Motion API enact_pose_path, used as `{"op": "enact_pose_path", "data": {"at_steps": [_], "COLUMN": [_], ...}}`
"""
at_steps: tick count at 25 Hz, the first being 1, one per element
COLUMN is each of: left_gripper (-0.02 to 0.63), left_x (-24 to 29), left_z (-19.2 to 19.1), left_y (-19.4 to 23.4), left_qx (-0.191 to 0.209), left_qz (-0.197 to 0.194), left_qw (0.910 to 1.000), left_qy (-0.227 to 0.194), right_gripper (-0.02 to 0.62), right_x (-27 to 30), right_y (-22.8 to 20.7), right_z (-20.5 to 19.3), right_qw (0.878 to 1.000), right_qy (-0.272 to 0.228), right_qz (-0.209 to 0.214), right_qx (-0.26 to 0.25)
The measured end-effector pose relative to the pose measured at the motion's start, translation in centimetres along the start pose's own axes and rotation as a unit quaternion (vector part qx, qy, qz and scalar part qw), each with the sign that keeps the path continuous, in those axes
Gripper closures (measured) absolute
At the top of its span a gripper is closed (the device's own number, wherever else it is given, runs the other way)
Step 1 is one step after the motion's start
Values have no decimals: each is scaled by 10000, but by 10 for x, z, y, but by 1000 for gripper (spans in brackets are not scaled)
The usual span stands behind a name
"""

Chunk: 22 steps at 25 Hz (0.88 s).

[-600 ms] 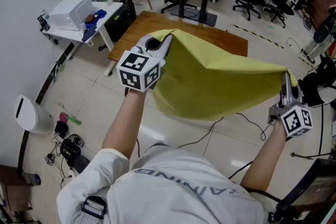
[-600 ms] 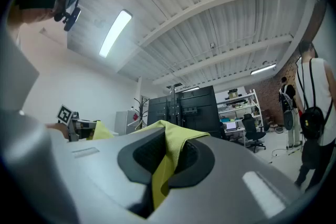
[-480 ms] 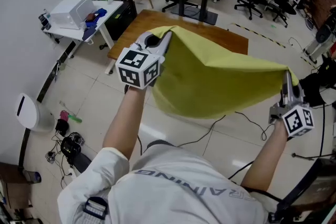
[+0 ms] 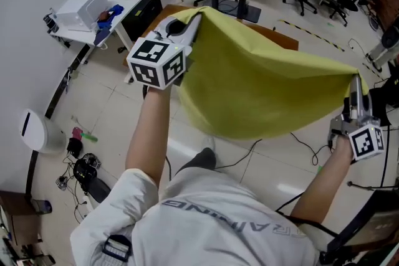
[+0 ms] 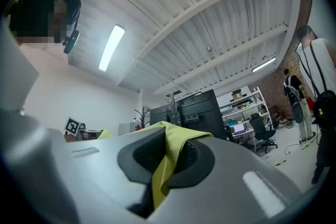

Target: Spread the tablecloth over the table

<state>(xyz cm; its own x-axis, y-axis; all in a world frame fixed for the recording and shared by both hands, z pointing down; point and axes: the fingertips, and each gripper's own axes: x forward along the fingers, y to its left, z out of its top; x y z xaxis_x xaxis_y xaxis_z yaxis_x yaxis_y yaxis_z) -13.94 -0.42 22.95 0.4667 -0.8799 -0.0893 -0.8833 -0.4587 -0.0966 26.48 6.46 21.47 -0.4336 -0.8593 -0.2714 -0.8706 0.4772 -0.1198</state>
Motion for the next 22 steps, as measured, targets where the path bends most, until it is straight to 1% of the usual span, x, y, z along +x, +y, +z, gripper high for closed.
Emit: {"op": "enact_pose_path", "data": {"at_steps": [4, 6, 10, 14, 17, 19, 22], "left_gripper": [591, 591, 591, 591, 591, 591, 591], "left_x": [41, 65, 113, 153, 184, 208, 245], "left_z": [-16, -19, -4, 5, 8, 7, -1], "left_y": [19, 27, 47, 78, 99, 108, 122], "left_qx": [-71, -110, -1, 37, 10, 49, 71], "left_qz": [-80, -179, -464, -562, -586, -624, -637], "left_qw": [9999, 9997, 9989, 9983, 9981, 9980, 9979], "left_qy": [107, 85, -45, -136, -166, -113, 26], "right_gripper": [586, 586, 586, 586, 586, 586, 586], "right_x": [38, 58, 104, 152, 186, 211, 251], "right_y": [-28, -42, -59, -71, -92, -110, -137], "right_z": [-26, -32, -12, -8, -10, -20, -45], "right_qw": [9996, 9993, 9990, 9988, 9985, 9985, 9975], "right_qy": [266, 342, 103, -53, -79, 41, 374], "right_qz": [-94, -153, -360, -445, -521, -545, -548], "right_qx": [9, 16, -253, -206, -168, -48, 242]}}
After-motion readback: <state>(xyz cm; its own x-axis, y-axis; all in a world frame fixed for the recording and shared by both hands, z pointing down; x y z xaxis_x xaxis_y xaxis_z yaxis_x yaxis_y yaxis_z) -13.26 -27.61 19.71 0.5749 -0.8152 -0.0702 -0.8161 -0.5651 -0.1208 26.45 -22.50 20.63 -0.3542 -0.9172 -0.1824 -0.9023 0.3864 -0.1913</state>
